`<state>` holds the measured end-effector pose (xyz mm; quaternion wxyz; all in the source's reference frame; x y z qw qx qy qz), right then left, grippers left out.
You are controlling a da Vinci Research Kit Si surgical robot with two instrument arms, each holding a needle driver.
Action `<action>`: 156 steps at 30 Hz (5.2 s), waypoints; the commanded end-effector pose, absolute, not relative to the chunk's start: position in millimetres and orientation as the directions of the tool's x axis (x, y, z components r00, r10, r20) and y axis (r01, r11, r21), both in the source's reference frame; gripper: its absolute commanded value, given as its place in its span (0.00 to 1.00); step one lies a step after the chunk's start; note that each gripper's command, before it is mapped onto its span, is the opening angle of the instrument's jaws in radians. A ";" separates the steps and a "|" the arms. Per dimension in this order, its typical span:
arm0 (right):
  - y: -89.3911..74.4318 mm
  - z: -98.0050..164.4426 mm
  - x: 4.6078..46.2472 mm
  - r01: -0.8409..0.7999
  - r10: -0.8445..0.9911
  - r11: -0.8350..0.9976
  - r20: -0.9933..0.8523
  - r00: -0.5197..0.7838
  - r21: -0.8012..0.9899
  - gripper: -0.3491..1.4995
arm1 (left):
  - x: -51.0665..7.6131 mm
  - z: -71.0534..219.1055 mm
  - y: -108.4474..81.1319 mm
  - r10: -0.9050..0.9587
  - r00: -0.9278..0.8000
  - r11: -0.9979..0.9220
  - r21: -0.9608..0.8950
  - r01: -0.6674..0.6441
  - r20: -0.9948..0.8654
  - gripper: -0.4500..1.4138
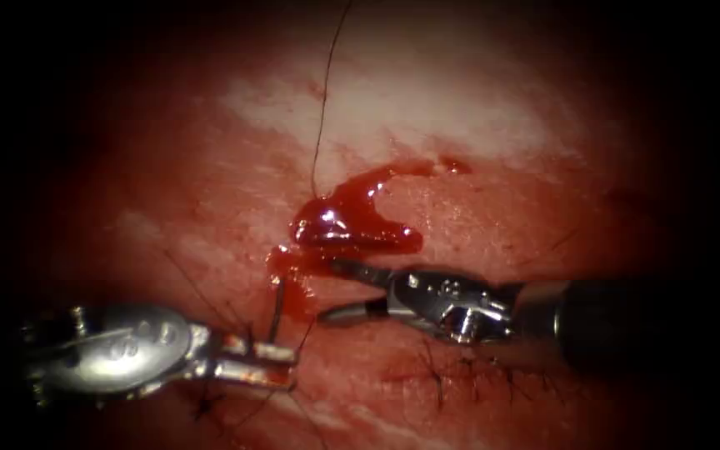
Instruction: Wound Closure
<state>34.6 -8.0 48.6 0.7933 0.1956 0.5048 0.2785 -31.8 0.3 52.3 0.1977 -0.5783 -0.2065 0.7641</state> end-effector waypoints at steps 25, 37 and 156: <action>-7.2 43.9 37.3 -0.209 0.413 0.911 -0.809 0.418 0.356 0.44 | -32.3 49.0 -1.6 0.503 -0.281 -0.860 -0.506 -0.067 -0.818 0.00; -7.9 43.9 37.6 -0.125 0.357 0.932 -0.799 0.483 0.340 0.00 | -31.7 48.6 -1.0 0.487 -0.282 -0.869 -0.490 -0.065 -0.826 0.00; -8.7 39.8 38.5 -0.247 0.273 0.956 -0.790 0.549 0.159 0.73 | -10.6 67.1 3.5 0.454 -0.450 -0.861 -0.249 -0.443 -0.769 0.00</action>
